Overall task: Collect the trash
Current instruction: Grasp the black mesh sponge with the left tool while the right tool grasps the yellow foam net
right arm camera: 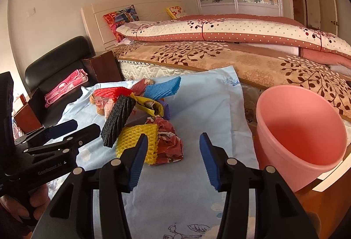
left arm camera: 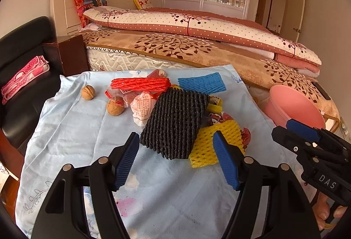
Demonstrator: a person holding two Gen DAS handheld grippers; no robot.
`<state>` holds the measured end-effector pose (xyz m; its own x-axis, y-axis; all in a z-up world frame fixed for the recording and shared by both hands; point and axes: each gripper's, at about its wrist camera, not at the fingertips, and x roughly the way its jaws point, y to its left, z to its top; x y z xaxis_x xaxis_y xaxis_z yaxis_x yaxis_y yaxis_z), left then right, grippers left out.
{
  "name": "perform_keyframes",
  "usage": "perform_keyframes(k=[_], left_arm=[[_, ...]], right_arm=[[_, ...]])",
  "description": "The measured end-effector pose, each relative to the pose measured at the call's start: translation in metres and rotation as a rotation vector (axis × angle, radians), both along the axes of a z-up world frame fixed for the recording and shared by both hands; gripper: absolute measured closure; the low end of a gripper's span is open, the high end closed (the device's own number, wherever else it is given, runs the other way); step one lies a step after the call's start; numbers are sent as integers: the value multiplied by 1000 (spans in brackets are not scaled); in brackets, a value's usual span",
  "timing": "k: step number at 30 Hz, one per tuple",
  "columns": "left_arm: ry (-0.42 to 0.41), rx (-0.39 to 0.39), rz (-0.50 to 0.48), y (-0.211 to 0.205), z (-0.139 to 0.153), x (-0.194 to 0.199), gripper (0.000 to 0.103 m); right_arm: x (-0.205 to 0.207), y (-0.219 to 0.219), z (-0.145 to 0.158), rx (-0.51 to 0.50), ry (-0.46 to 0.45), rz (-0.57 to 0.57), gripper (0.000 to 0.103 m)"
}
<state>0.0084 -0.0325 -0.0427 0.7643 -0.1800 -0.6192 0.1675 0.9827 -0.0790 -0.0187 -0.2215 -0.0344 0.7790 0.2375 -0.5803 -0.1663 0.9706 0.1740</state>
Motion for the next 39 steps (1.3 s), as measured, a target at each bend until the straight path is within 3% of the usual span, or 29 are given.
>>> perform_keyframes(k=[3,5,14,18,21,27,36,38,39], left_arm=[[7,11,-7,-6,-3,6,35],[22,27,-14,-10,-7,12,45],[97,30,-26,-13,-24,25,48],[118,36,-33,-14,-29,28,77],[132,18,-26,-9,-31,29,87],[114,-15,-30,-1,-25,25,92],[75,-66,-49,9,-11,12,93],[72,-75,-49,12,-10,10,93],[71,-78,-50,12,-9,10,93]], right_arm=[[0,0,-2,1,4,12,54],[1,0,-3,0,7,20,54],[7,3,-9,23,37,79,54],[10,8,-10,38,46,117,54],[11,14,-11,43,50,146,54],[18,22,-13,78,90,201,54],[43,33,-28,78,188,187,62],[46,36,-32,73,205,187,69],[47,39,-33,63,215,188,78]])
